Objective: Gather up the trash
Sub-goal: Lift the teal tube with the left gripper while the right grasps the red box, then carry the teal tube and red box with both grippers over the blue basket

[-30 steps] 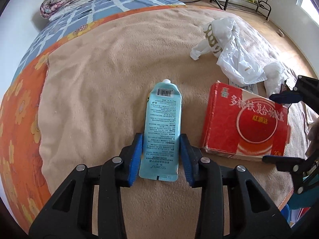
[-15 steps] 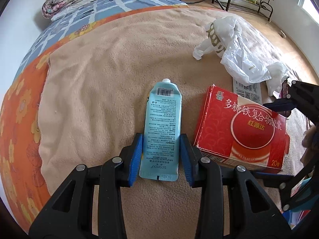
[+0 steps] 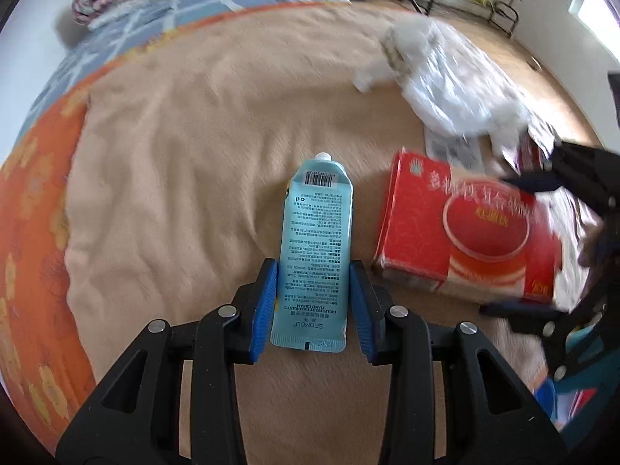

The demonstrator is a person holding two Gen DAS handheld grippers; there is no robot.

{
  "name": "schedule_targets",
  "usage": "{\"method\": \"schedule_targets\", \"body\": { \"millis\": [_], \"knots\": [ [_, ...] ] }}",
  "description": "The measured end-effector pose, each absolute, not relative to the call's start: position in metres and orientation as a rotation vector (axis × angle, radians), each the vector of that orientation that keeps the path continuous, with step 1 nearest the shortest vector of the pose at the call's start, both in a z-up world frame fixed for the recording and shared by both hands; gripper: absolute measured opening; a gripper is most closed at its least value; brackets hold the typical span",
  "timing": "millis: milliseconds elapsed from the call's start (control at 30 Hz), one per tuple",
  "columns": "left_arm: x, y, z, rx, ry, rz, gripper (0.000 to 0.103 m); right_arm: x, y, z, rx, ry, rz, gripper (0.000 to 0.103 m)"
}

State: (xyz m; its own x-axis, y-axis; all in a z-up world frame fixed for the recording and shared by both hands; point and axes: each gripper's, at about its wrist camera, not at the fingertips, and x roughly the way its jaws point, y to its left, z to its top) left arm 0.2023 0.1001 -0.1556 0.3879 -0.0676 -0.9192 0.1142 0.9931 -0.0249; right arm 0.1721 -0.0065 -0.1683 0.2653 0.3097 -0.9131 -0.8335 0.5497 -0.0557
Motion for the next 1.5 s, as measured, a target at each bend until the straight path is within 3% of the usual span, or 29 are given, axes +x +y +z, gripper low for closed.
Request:
{"method": "schedule_targets", "body": {
  "millis": [200,433,1067,1500],
  "knots": [
    [0.216,0.088,-0.154,0.076,1.153,-0.077,0.043,0.164,-0.017,-0.16,-0.602,1.029,0.838,0.088],
    [0.217,0.085,-0.155,0.084,1.143,-0.041,0.036,0.159,-0.034,-0.157,-0.602,1.023,0.799,0.088],
    [0.106,0.046,-0.089,0.04,1.048,-0.119,0.036,0.102,-0.076,-0.118,-0.536,0.935,0.798,0.087],
    [0.018,-0.006,-0.085,0.041,1.042,-0.185,0.036,0.025,-0.116,-0.112,-0.511,0.93,0.839,0.087]
  ]
}}
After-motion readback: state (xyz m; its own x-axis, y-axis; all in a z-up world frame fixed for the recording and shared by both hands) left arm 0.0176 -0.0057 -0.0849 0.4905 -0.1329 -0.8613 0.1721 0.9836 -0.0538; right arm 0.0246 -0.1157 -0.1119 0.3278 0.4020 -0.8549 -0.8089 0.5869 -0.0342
